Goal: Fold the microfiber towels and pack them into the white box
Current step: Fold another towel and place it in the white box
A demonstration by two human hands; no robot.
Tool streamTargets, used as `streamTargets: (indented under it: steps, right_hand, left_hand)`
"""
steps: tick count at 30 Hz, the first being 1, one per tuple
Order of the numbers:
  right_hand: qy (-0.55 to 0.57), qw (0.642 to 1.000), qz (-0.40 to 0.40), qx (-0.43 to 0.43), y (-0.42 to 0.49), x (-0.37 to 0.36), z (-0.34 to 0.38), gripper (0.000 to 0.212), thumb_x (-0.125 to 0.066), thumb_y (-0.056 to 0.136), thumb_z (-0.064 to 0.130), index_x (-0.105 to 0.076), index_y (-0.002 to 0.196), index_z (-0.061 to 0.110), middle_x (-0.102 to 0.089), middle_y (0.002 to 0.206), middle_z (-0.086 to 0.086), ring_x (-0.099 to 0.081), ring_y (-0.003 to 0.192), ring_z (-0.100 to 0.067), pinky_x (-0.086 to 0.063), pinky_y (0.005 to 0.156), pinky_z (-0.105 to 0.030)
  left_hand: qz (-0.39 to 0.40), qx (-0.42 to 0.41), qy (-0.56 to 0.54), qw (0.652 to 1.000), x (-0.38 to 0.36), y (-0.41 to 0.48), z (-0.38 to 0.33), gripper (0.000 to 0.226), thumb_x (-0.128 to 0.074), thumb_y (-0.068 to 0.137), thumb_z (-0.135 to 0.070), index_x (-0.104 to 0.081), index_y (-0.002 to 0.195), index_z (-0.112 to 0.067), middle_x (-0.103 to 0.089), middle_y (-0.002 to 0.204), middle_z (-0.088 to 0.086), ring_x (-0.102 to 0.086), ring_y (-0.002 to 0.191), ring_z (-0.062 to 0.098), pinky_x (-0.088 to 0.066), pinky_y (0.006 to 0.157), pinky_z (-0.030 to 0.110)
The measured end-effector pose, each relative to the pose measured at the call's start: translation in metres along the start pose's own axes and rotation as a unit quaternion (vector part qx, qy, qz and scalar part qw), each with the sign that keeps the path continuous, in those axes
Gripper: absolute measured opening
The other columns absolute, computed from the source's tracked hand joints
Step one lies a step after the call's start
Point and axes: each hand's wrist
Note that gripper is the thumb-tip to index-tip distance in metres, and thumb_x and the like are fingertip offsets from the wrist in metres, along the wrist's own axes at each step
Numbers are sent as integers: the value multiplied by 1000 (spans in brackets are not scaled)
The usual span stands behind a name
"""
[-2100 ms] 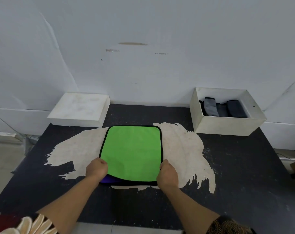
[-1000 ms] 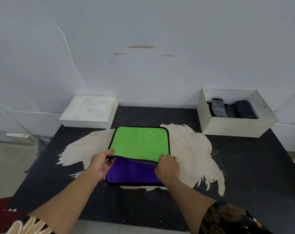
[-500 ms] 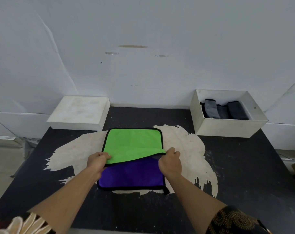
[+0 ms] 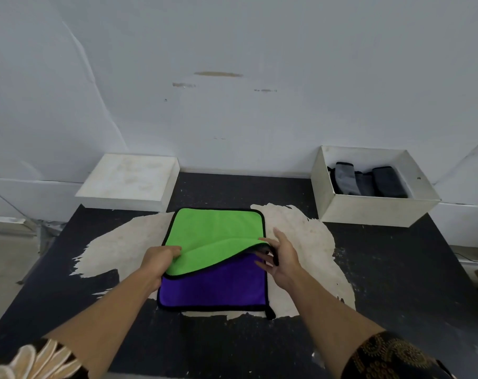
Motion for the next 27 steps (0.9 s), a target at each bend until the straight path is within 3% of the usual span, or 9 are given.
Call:
streamTargets:
  steps: [3, 6, 7, 9, 12, 17, 22, 24, 27]
  right_hand:
    - [10, 998, -59, 28, 7, -1, 3, 59, -56, 91, 61, -81, 79, 9, -68, 108, -8, -65, 103, -28, -56, 91, -46]
    - [-2, 993, -102, 52, 15, -4, 3, 19, -76, 85, 23, -77, 85, 4, -71, 108, -16, -67, 96, -29, -58, 86, -46]
    - [-4, 994, -99, 54, 17, -6, 3, 12, -76, 83, 13, -74, 89, 3, -71, 107, -18, -68, 93, -28, -59, 81, -44]
    - [2, 996, -79, 50, 17, -9, 6, 12, -68, 86, -1, -72, 97, 3, -70, 108, -19, -66, 89, -27, -58, 68, -37]
    - [4, 999, -36, 2, 15, -16, 13, 32, -46, 92, -11, -68, 107, 7, -63, 110, -17, -63, 87, -26, -57, 57, -32]
    - [-39, 998, 16, -42, 9, -18, 31, 42, -40, 88, -13, -67, 115, 5, -59, 117, -20, -63, 94, -30, -61, 67, -38]
    - [-46, 998, 34, 5, 3, -24, 51, 25, -69, 88, 10, -70, 112, 7, -72, 112, -8, -67, 100, -22, -54, 91, -42]
    - [-42, 998, 42, -14, 1, -28, 54, 27, -68, 90, 8, -65, 116, 2, -68, 110, -14, -68, 97, -26, -58, 83, -45]
    - [-113, 992, 21, -59, -1, -38, 47, 33, -70, 90, 7, -57, 118, -2, -56, 111, -20, -62, 102, -33, -60, 62, -46]
  left_hand:
    - [-14, -33, 8, 999, 2, 5, 2, 21, -60, 90, 0, -74, 97, -12, -64, 123, 13, -60, 104, 23, -49, 93, 32]
    - [-14, -48, 24, 998, 1, 8, -3, 37, -47, 90, 11, -72, 106, -11, -60, 128, 15, -62, 92, 19, -53, 71, 23]
    - [-12, -50, 31, 998, 0, 8, -6, 42, -43, 89, 13, -71, 109, -11, -58, 130, 16, -62, 93, 20, -53, 72, 24]
    - [-9, -51, 38, 998, -1, 8, -11, 51, -38, 85, 15, -70, 114, -12, -56, 134, 15, -60, 99, 24, -52, 81, 30]
    - [-7, -38, 23, 999, 1, 9, -17, 53, -40, 83, 13, -66, 122, -11, -56, 132, 14, -60, 94, 22, -51, 76, 30]
    - [-3, -42, 24, 999, 9, 10, -24, 45, -55, 80, 9, -68, 118, -11, -59, 128, 13, -56, 112, 29, -48, 98, 38]
    - [-43, -74, -62, 994, 12, 8, -42, 8, -76, 80, -15, -75, 87, -14, -74, 94, 5, -68, 87, 19, -52, 77, 28]
    - [-57, -83, -65, 993, 12, 8, -48, 3, -76, 80, -15, -74, 79, -16, -74, 88, 4, -68, 78, 14, -50, 67, 23]
    - [-51, -82, -32, 995, 11, 11, -46, 14, -71, 84, -5, -73, 78, -17, -72, 92, 8, -65, 81, 17, -50, 77, 28]
Point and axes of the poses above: each hand's wrist, its own y-axis towards the middle knuckle, its own x-axis out of the back of the hand, z = x × y
